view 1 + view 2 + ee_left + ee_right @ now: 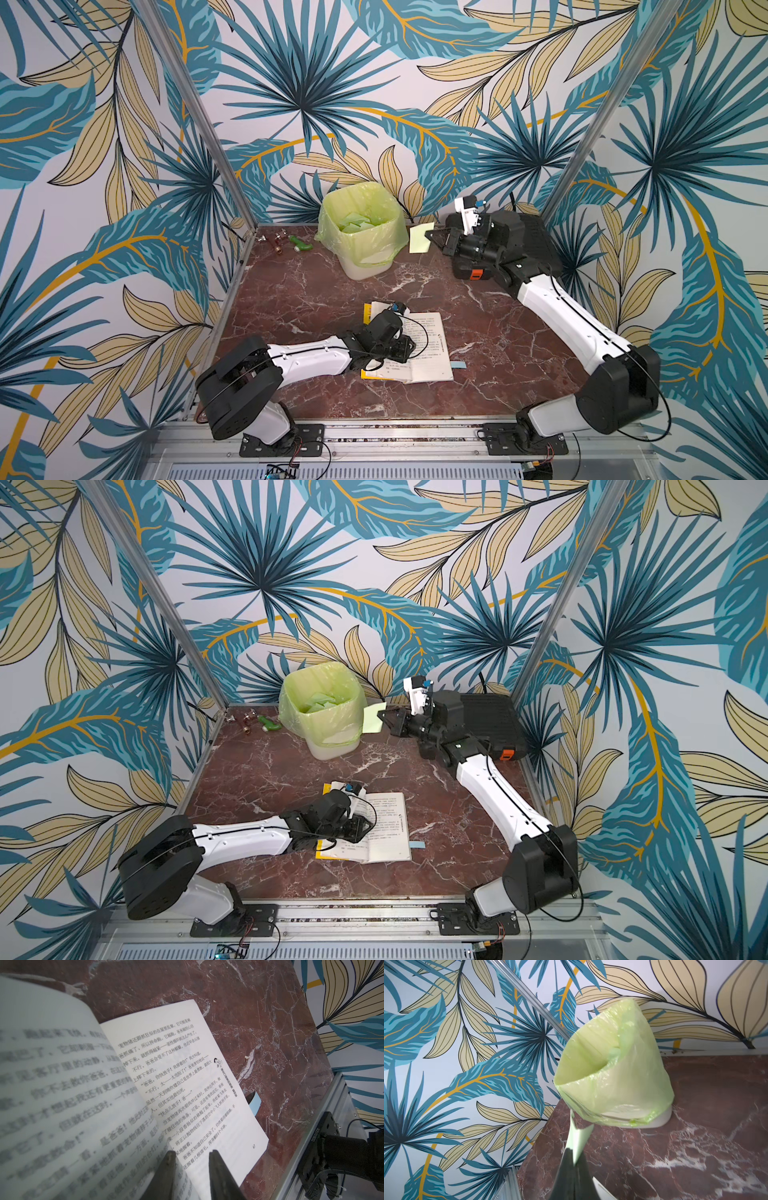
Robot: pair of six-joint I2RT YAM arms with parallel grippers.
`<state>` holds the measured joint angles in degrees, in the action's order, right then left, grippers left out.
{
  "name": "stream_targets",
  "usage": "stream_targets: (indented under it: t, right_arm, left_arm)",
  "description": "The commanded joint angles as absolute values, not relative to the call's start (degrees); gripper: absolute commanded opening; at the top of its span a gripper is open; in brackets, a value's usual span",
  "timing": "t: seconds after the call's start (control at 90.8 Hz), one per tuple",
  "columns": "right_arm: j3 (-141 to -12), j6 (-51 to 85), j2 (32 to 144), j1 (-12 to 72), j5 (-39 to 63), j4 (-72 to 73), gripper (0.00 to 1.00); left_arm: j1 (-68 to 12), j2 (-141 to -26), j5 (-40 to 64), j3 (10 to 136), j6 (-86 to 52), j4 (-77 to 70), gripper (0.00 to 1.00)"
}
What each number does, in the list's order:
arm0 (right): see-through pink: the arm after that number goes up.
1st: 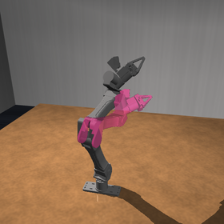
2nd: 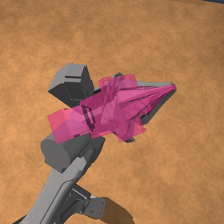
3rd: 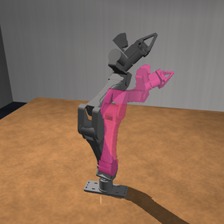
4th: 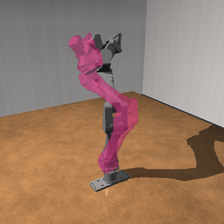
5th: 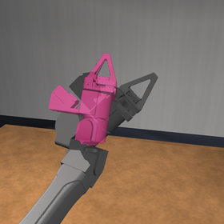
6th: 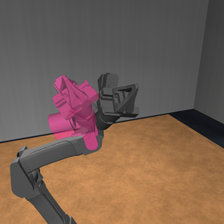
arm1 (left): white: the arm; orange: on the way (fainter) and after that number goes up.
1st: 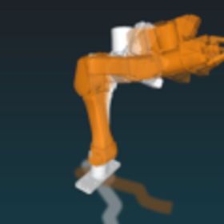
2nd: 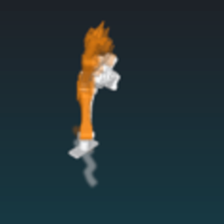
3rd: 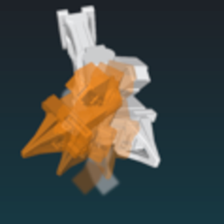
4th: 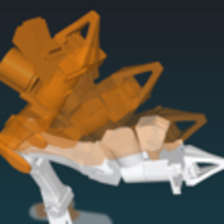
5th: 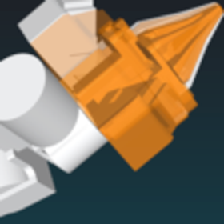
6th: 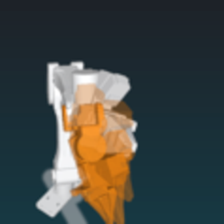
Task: Peel off the used sticky note
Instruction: Tear off the note from the book, then place the note in the trash bin.
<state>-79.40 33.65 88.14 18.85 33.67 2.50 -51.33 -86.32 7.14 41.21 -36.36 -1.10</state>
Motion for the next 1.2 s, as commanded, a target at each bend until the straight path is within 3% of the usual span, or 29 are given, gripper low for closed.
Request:
stream_targets:
  t: [0.0,0.297,0.474,0.562,0.76,1.19]
  right_arm:
    - [-90.8,33.6,95.5,20.8,32.7,2.5,0.0]
    - [-122.8,31.8,121.0,23.1,31.2,-6.8,0.0]
    - [-132.7,31.8,127.6,23.5,30.9,-11.3,0.03]
    - [-133.2,31.0,127.5,23.6,30.9,-11.8,0.11]
    - [-131.1,26.2,123.3,23.3,30.0,-19.8,0.38]
    - [-91.0,23.5,94.7,22.5,22.8,-18.8,0.45]
  left_arm:
    - [-50.3,-86.4,4.4,40.0,-34.7,2.5,0.31]
    - [-50.1,-85.6,4.5,39.9,-34.7,2.7,0.31]
    - [-50.1,-85.4,4.2,40.0,-34.3,3.1,0.31]
    - [-50.1,-85.3,4.1,40.0,-34.4,3.1,0.31]
    - [-50.1,-85.3,3.6,40.5,-34.3,4.0,0.31]
    - [-49.7,-83.4,-1.5,41.3,-32.4,10.8,0.31]
